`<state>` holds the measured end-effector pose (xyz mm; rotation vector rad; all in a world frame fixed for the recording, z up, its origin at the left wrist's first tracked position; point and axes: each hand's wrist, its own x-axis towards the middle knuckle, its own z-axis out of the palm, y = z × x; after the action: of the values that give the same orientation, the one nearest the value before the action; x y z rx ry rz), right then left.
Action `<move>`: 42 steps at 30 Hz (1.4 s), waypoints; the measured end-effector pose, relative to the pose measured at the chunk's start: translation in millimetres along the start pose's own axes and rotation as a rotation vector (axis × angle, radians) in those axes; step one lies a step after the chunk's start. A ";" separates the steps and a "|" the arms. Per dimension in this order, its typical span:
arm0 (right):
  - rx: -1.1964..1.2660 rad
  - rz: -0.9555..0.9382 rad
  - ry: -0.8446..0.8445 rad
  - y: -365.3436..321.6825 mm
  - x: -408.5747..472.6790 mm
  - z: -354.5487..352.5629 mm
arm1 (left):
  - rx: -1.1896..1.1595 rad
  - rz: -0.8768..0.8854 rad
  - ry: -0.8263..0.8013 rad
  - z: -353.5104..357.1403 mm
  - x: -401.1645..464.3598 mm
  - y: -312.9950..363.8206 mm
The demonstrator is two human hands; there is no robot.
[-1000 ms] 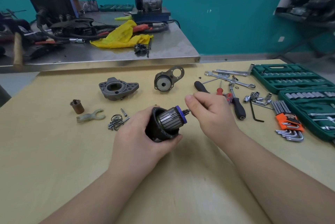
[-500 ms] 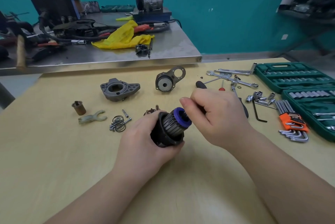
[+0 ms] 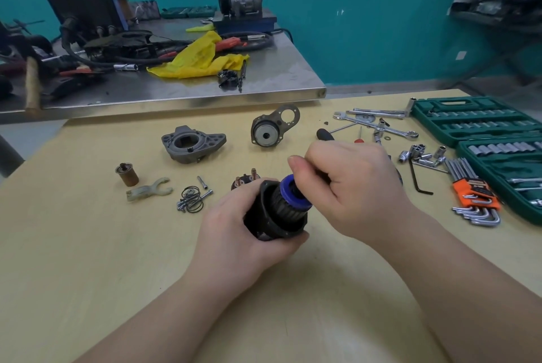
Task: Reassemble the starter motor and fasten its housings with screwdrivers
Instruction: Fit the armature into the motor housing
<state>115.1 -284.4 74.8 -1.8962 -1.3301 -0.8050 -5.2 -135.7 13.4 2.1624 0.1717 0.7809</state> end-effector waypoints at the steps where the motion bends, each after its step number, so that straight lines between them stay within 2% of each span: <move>1: 0.006 -0.002 -0.001 0.5 2.3 -3.7 | -0.043 0.005 -0.017 0.6 0.1 1.1; 4: -0.011 -0.063 -0.020 -2.4 13.1 -11.1 | -0.171 -0.008 -0.068 2.3 0.1 5.3; 9: -0.078 -0.205 -0.089 -18.6 34.6 -15.3 | -0.472 -0.135 -0.142 1.8 -0.1 7.5; 13: -0.057 -0.226 -0.096 -22.0 50.6 -24.9 | -0.611 -0.166 -0.175 -1.4 1.7 5.6; 42: -0.054 -0.299 -0.073 -14.6 39.4 -10.0 | -0.633 -0.120 -0.212 -3.3 6.3 2.6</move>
<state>111.5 -267.8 114.5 -1.8059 -1.6790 -0.9340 -2.5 -132.9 19.9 1.5982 -0.0534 0.4502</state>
